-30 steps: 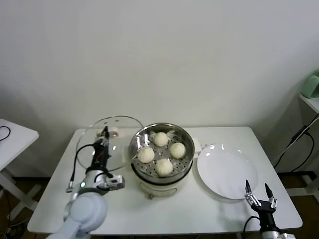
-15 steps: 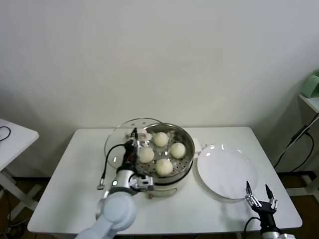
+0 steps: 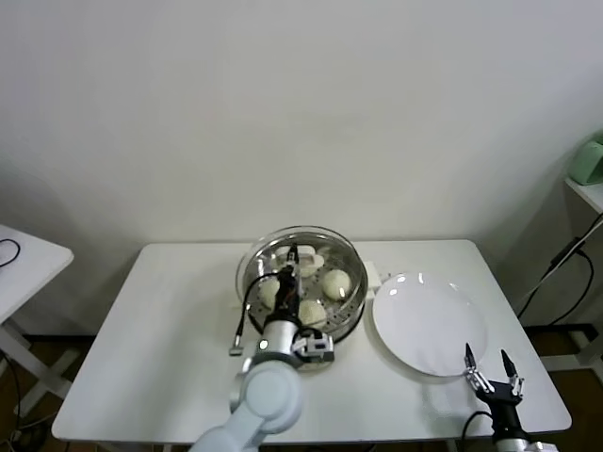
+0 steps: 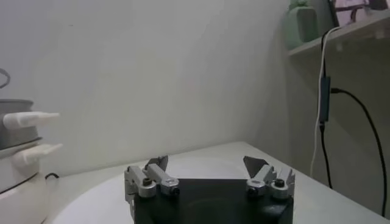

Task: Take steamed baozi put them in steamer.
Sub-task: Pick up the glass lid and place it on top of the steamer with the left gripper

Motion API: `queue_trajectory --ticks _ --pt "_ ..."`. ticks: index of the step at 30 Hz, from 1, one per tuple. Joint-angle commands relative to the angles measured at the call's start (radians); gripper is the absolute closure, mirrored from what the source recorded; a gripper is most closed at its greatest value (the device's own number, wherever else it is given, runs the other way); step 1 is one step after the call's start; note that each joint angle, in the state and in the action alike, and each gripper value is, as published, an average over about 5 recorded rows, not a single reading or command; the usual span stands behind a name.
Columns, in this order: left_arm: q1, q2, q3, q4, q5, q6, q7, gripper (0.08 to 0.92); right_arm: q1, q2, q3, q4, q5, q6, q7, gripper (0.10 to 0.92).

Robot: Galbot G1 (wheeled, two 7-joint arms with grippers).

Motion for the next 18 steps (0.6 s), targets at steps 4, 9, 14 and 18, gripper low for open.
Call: queue_trajectory --ticks 4,9,14,18 --pt "-0.013 -0.06 0.021 0.089 0.039 -0.001 -0.039 0.865 -0.003 -0.008 0.0 -0.002 0.011 0.004 -0.002 0.203" --pt "-0.012 -0.062 0.022 0.094 0.038 -0.001 -0.048 0.865 -0.006 -0.005 0.001 0.002 0.008 0.003 -0.002 0.203" --pt "0.002 -0.065 0.024 0.096 0.042 -0.005 -0.052 0.865 -0.007 -0.006 0.004 0.004 0.008 0.003 -0.003 0.203" --pt "0.011 -0.068 0.019 0.106 0.054 -0.011 -0.063 0.865 -0.008 -0.006 0.005 0.004 0.009 0.003 -0.004 0.203"
